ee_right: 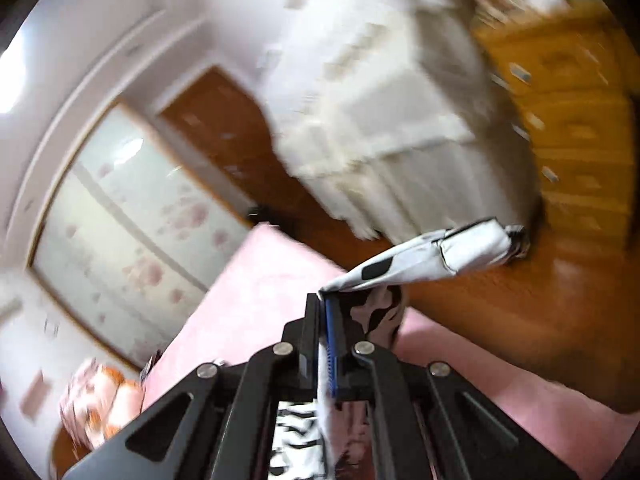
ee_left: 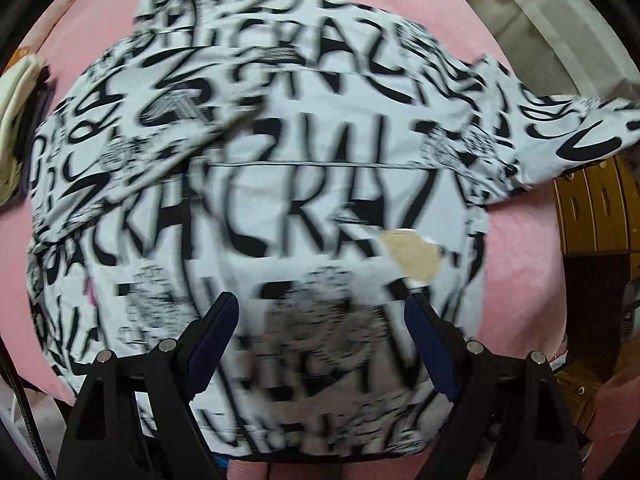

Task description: Fold large clothes

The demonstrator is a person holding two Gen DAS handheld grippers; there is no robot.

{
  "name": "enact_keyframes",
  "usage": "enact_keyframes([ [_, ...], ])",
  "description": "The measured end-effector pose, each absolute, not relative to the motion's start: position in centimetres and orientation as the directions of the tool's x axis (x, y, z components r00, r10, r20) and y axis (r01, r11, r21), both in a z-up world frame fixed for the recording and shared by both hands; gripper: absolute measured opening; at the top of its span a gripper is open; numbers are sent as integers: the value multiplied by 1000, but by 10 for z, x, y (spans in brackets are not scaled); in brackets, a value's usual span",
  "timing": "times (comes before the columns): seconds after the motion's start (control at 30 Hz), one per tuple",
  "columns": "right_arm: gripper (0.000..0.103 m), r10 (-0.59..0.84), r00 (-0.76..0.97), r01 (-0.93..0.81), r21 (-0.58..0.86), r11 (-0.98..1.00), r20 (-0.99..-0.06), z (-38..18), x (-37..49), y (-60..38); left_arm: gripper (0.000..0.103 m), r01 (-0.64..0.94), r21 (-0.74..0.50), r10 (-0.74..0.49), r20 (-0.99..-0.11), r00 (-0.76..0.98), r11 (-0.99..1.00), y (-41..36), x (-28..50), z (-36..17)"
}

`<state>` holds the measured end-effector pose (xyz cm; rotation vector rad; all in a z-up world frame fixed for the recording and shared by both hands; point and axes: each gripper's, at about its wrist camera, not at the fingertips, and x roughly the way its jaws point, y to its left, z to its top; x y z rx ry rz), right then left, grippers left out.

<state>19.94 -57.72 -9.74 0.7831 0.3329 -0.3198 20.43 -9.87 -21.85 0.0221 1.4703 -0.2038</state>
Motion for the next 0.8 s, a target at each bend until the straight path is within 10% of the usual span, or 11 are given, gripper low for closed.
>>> enact_keyframes([
  [0.23, 2, -20, 932, 211, 497, 842, -361, -53, 242, -453, 84, 87, -115, -126, -982, 138, 990, 2, 208, -203],
  [0.53, 3, 89, 753, -10, 124, 992, -652, -122, 297, -263, 84, -6, -106, -104, -981, 163, 994, 103, 212, -215],
  [0.8, 16, 108, 402, -60, 92, 994, -909, -247, 276, -182, 84, -16, -90, -87, -988, 129, 996, 133, 210, -234],
])
